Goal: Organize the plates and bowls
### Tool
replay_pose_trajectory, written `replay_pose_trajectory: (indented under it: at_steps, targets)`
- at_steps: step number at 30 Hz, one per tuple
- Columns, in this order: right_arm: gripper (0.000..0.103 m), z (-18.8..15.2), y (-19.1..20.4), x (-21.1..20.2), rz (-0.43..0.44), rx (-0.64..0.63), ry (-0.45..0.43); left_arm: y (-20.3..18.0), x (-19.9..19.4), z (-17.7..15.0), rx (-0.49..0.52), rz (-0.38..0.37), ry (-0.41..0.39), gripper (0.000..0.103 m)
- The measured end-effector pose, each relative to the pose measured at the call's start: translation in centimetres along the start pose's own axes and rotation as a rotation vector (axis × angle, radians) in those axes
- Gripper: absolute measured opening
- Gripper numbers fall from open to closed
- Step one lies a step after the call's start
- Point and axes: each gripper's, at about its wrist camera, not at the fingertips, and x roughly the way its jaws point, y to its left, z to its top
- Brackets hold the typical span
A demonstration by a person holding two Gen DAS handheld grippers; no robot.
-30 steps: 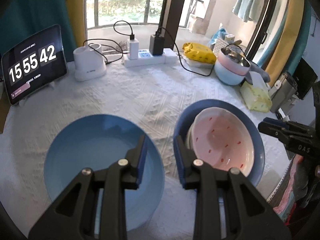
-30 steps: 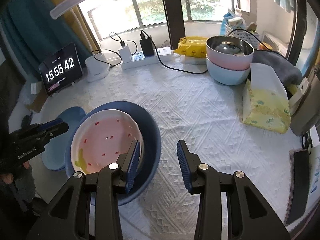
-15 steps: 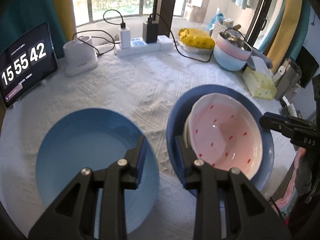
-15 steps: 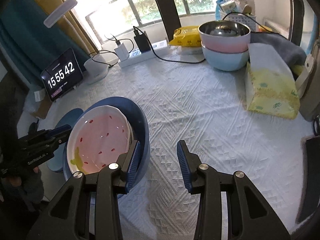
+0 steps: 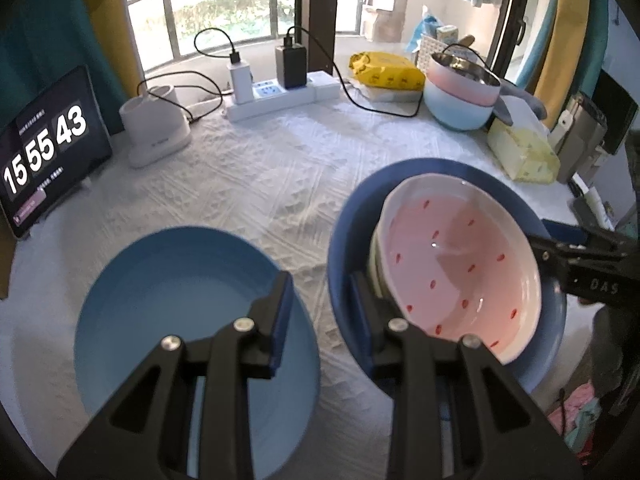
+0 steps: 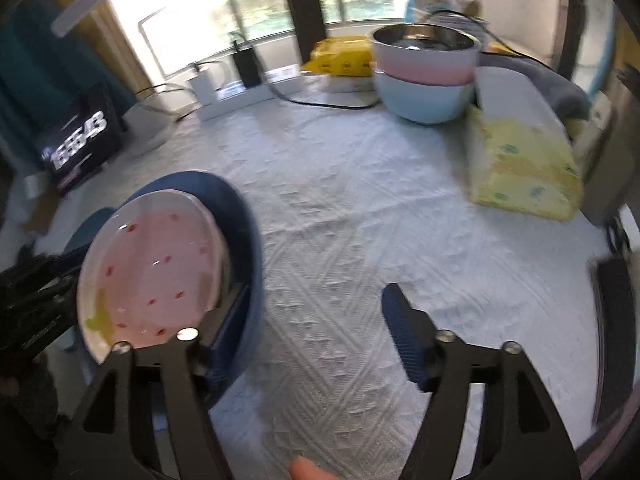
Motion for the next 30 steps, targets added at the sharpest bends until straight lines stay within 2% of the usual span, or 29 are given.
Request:
replay_pose_trajectory:
  at_steps: [4, 12, 16, 22, 27, 30]
  targets:
    - [0.074, -0.1, -0.4, 0.3, 0.010, 0.028, -0.002, 0.4, 0.2, -0.1, -0.022, -0.037, -0.006, 0.030]
    - [0.073, -0.4, -0.3, 0.3, -0.001, 0.050, -0.033, 0.4, 0.1, -0.5, -0.040, -0.042, -0.055, 0.030]
    - [0.062, -0.7, -0.6, 0.3, 0.054, 0.080, -0.037, 0.3, -0.1, -0.8, -0.044, -0.035, -0.081, 0.029]
    - [0.044, -0.6, 0.3, 0.1, 0.066, 0.071, -0.051, 0.2, -0.2, -0.9, -0.043, -0.028, -0.099, 0.027]
    - [0.037, -0.7, 0.5, 0.0, 0.075, 0.073, -0.060, 0.1, -0.2, -1.0, -0.045, -0.026, -0.101, 0.027]
    - [0.029, -0.7, 0.7, 0.0, 0.088, 0.068, -0.069, 0.1, -0.2, -1.0, -0.053, -0.039, -0.100, 0.023]
